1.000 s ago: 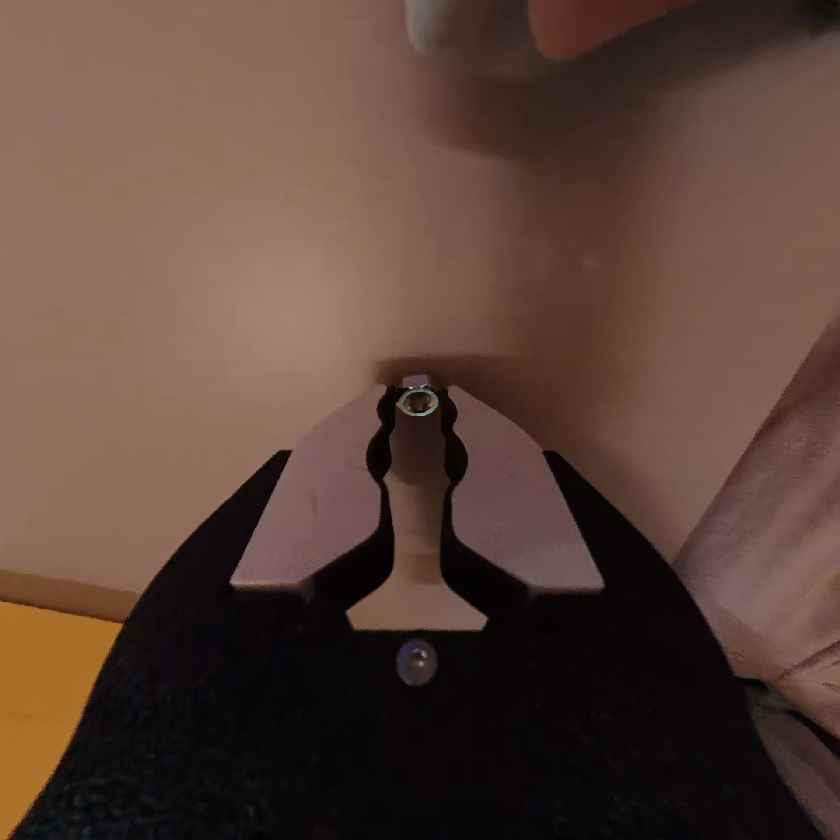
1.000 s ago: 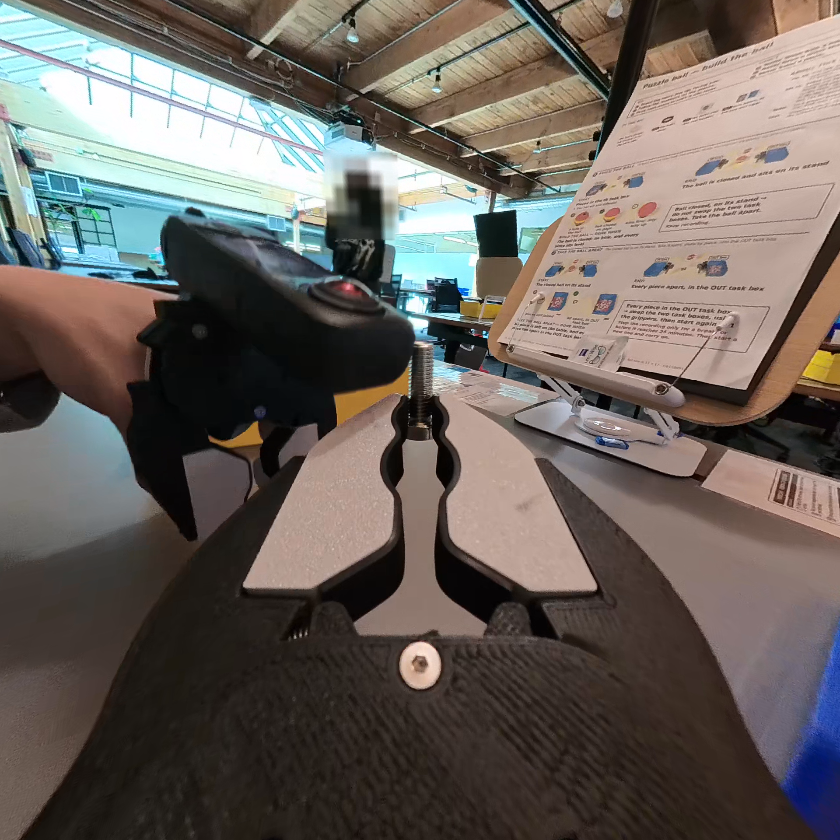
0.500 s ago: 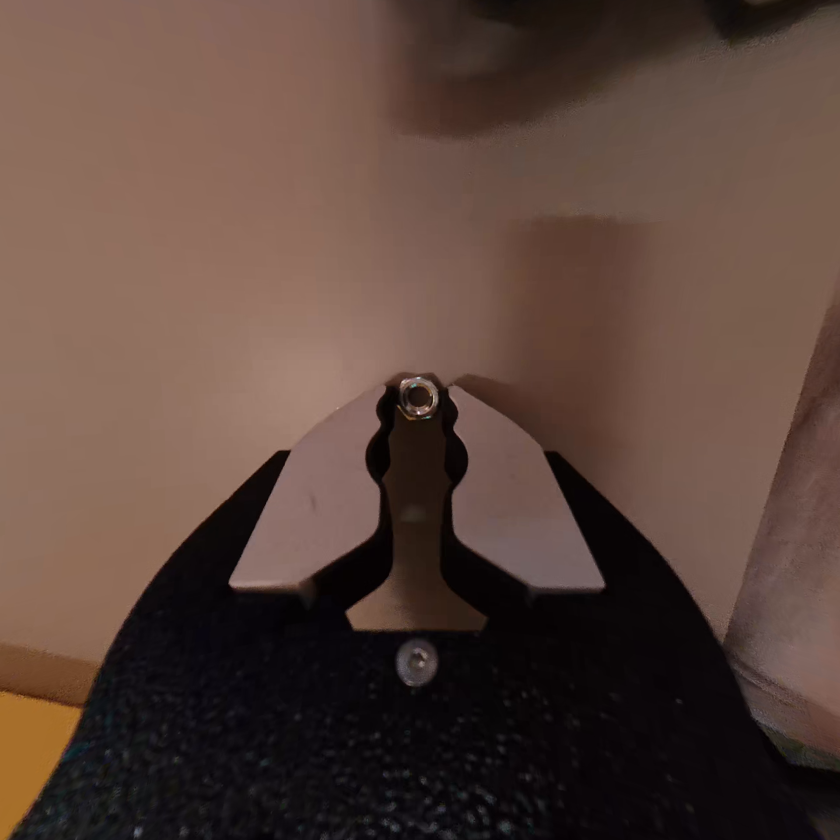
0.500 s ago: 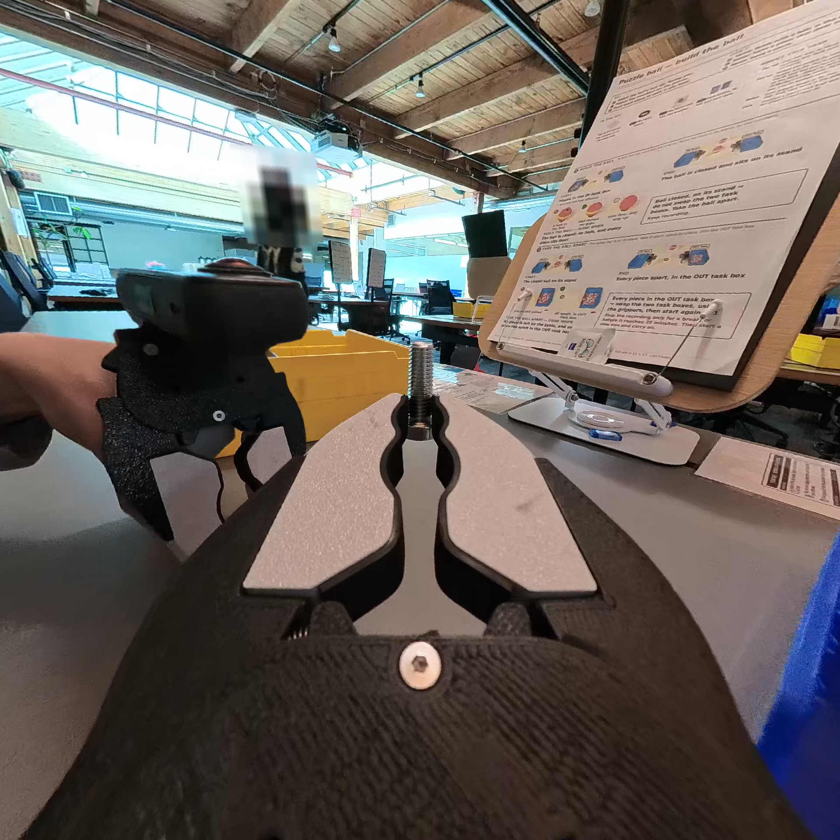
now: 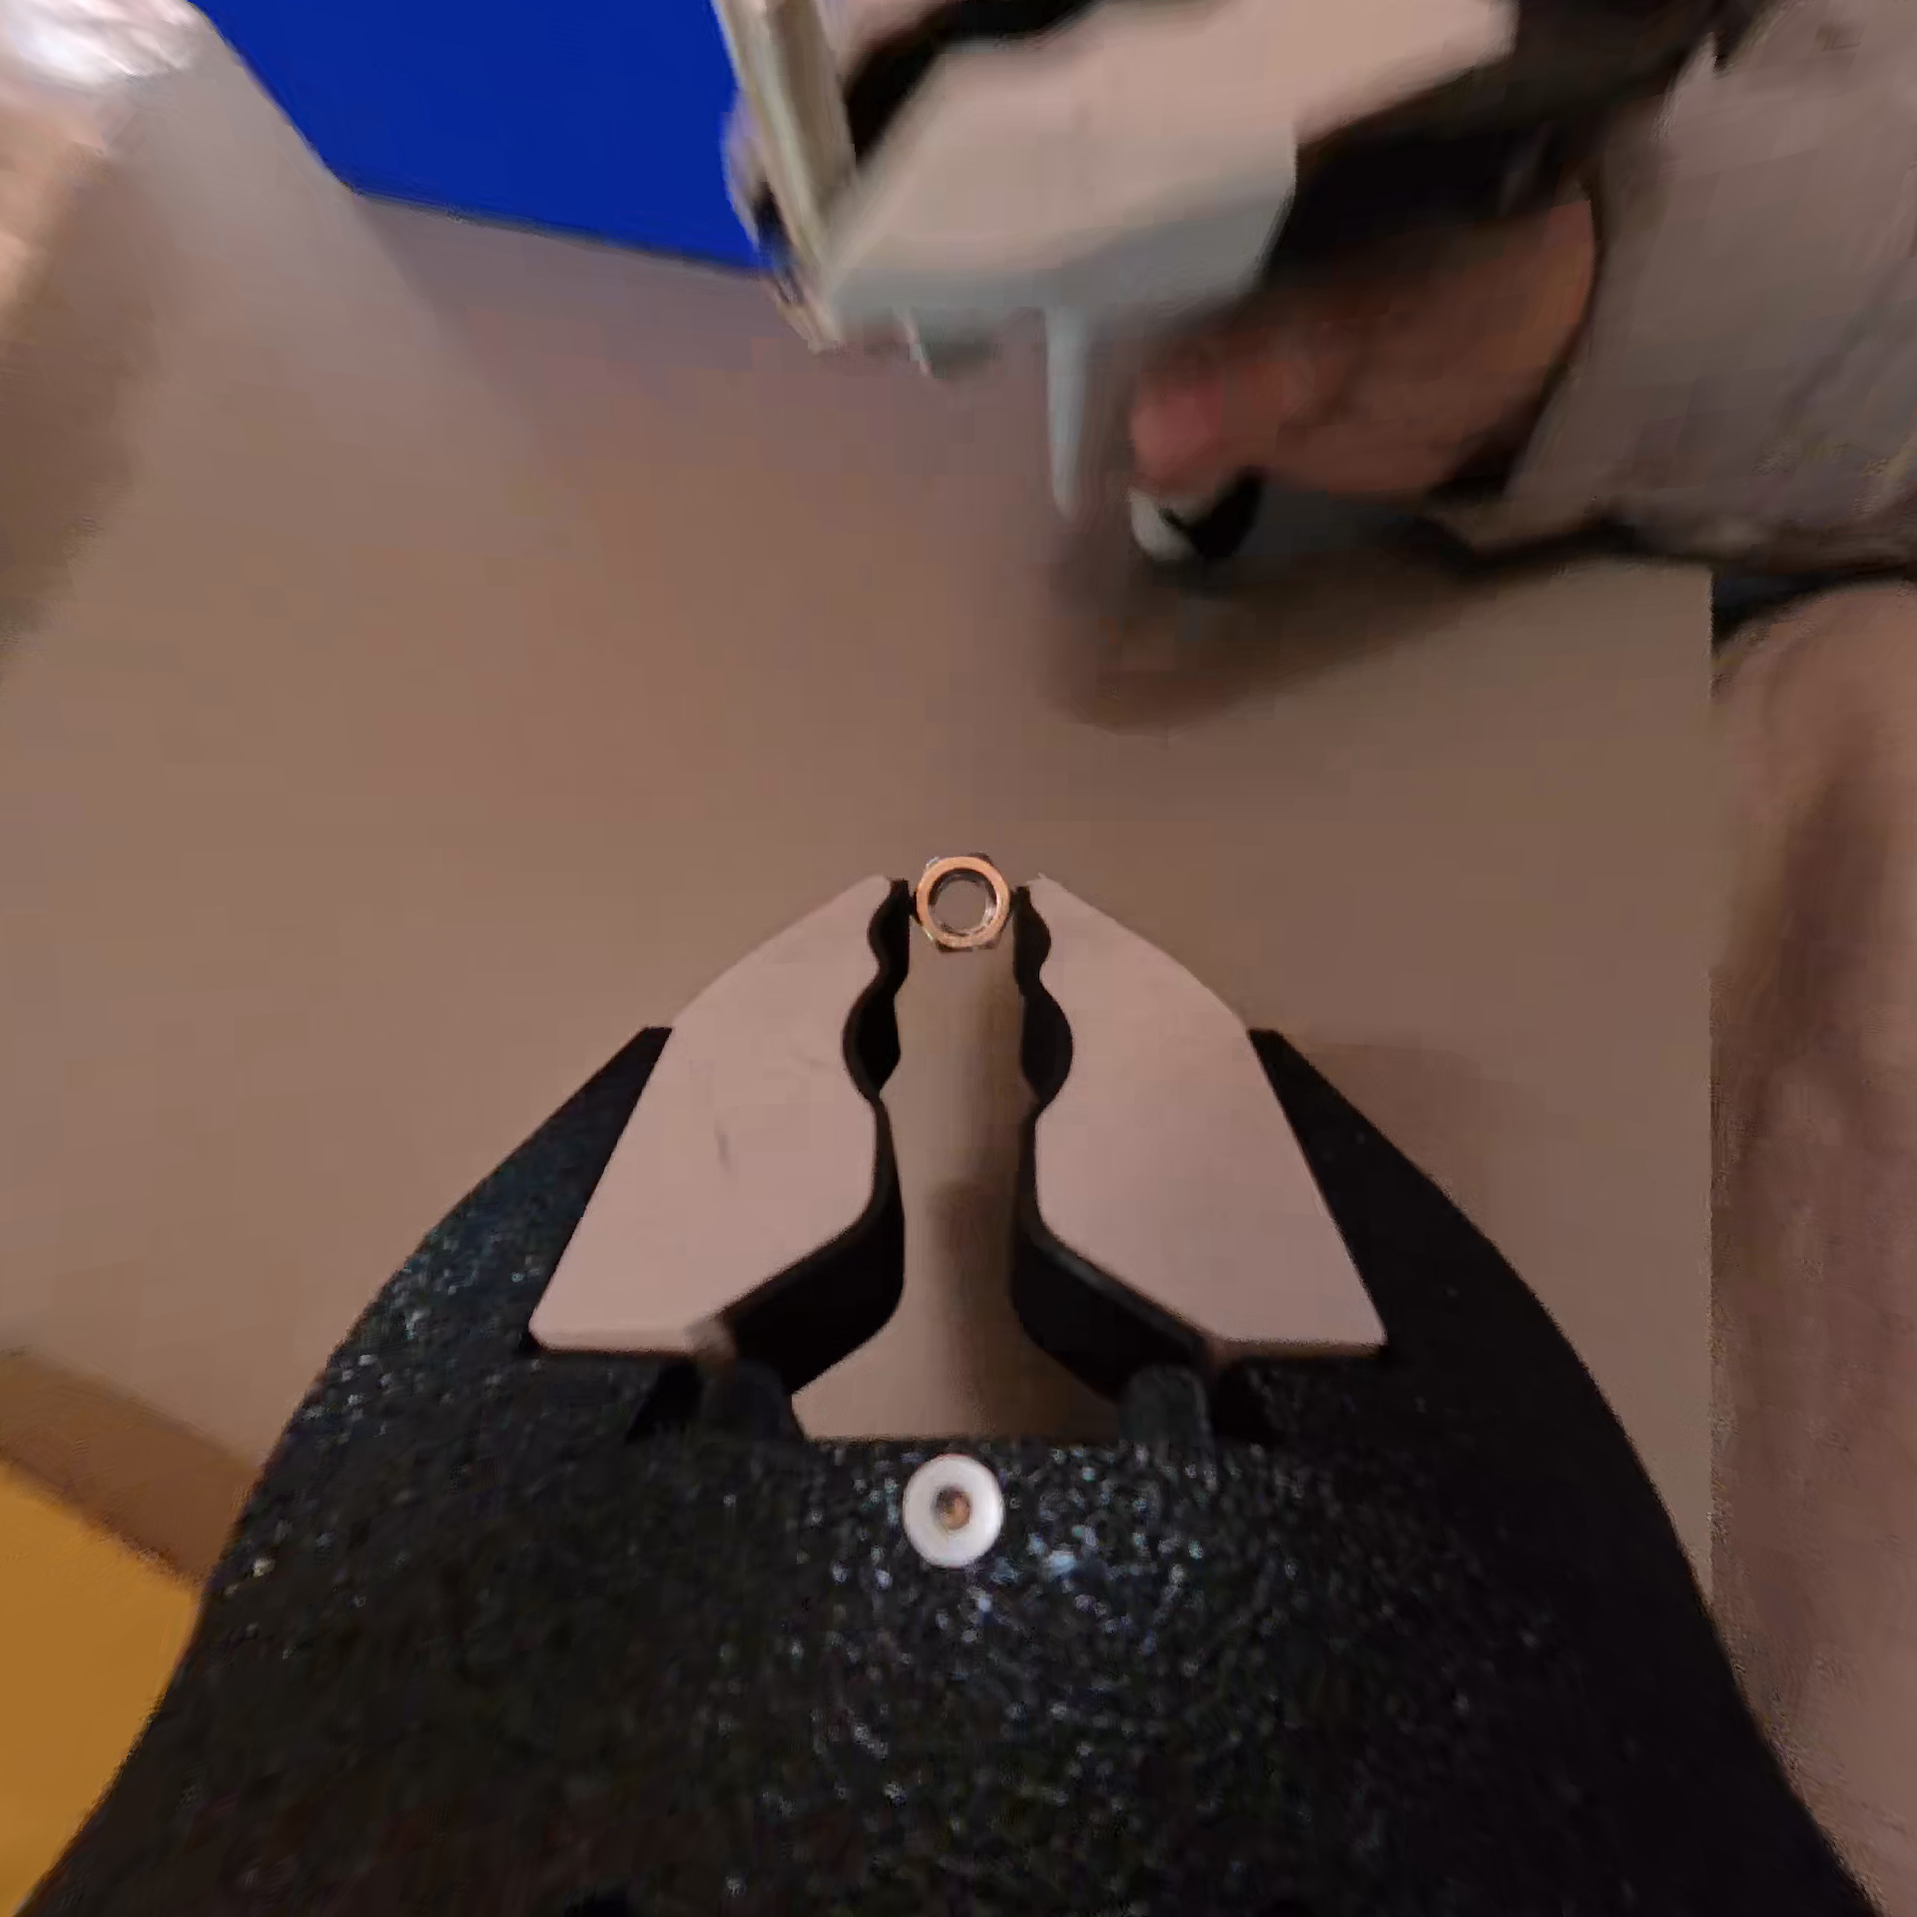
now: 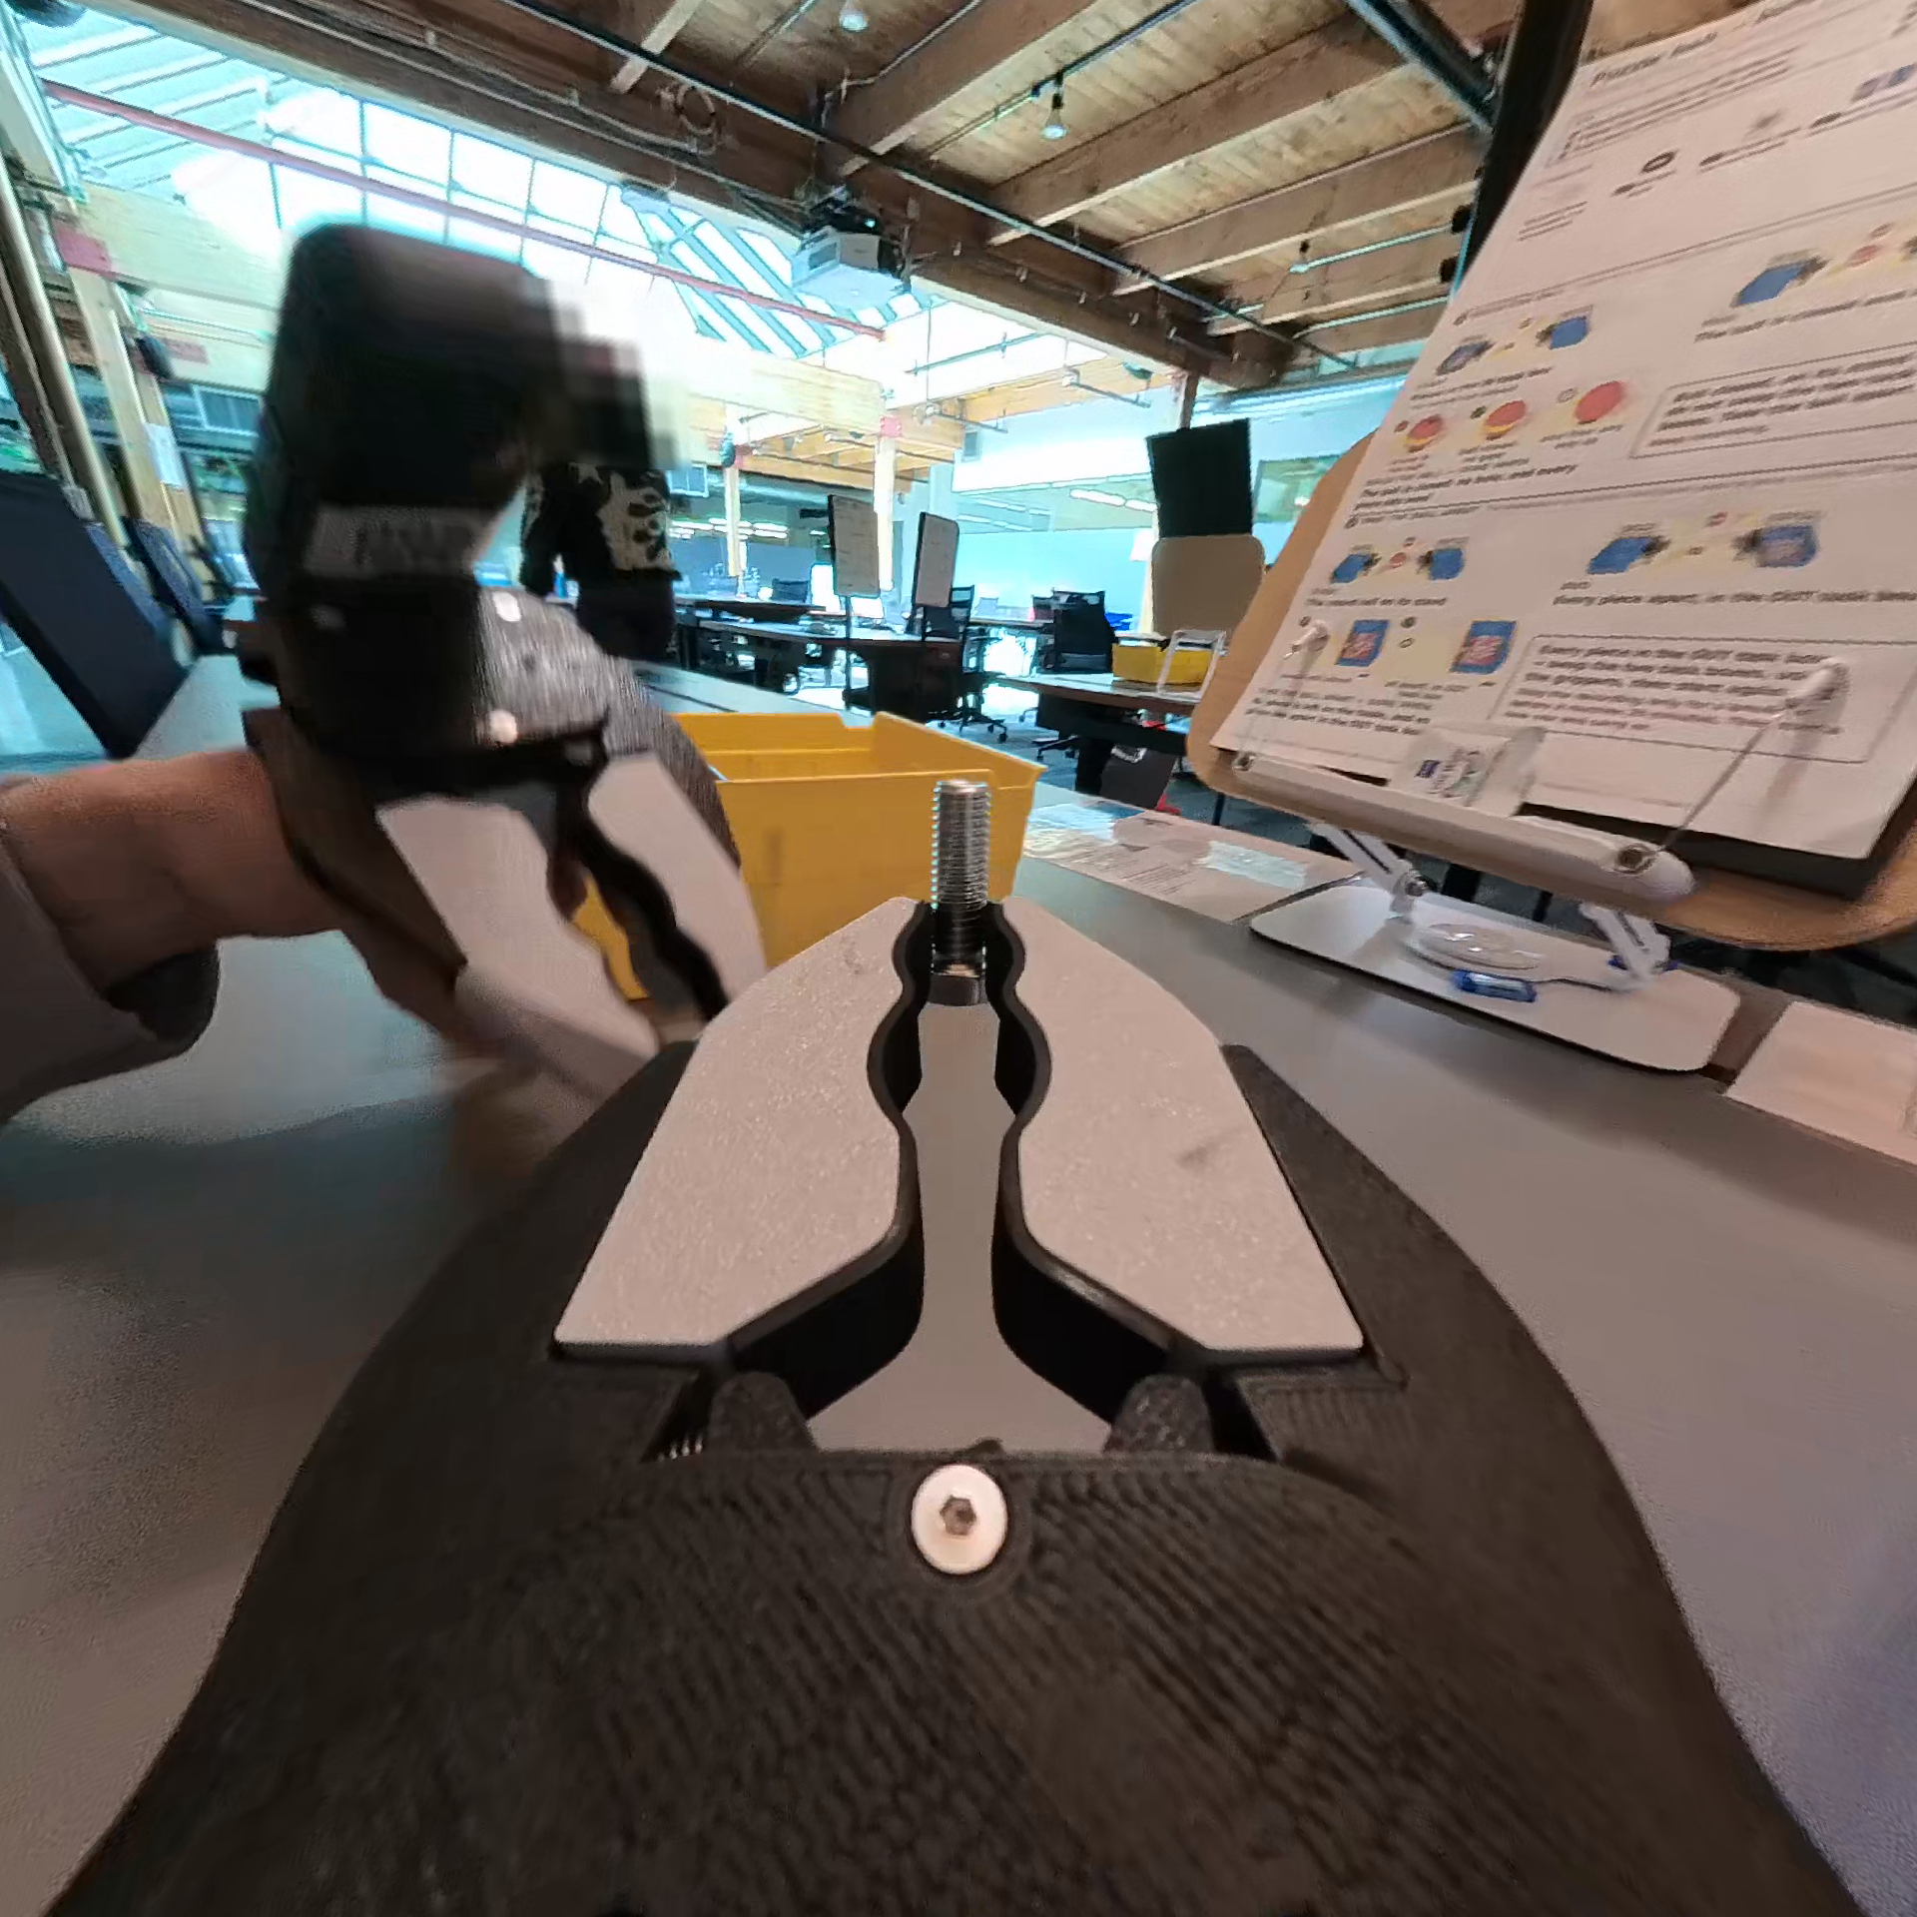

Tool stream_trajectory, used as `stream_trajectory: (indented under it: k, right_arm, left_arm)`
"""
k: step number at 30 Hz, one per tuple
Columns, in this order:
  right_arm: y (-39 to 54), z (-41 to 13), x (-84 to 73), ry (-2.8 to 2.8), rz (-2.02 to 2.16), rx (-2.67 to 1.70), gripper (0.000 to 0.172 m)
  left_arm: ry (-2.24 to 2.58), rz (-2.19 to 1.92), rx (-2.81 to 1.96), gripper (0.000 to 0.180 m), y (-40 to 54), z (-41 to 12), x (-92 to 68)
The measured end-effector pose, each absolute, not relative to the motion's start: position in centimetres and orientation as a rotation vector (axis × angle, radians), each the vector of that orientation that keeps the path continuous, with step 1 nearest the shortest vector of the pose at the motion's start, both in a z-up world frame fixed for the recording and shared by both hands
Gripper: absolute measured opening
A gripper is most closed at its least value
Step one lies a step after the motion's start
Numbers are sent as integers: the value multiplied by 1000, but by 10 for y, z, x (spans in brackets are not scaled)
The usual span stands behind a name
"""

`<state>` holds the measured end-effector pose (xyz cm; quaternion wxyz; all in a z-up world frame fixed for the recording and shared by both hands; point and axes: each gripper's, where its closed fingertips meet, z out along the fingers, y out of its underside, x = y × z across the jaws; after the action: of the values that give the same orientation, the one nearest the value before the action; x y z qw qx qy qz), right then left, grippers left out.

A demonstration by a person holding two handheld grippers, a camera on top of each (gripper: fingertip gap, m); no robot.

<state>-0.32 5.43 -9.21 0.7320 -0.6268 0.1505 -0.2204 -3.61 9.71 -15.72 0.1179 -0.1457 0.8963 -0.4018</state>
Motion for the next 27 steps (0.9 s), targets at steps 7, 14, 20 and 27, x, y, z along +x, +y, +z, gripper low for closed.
stream_trajectory:
  k: [7,14,20,27]
  right_arm:
    - [103,-95,-45,288,-309,-1462,9]
    - [120,-105,-74,270,-301,-1489,9]
    - [123,-110,-82,207,-310,-1540,9]
    - [128,-112,-86,156,-339,-1577,9]
  left_arm:
    - [2471,-1305,-491,18,110,-66,-60]
    - [2561,-1114,-401,18,124,-70,-83]
    - [2653,-1061,-404,18,123,-82,-88]
    - [2692,-1047,-398,18,121,-89,-89]
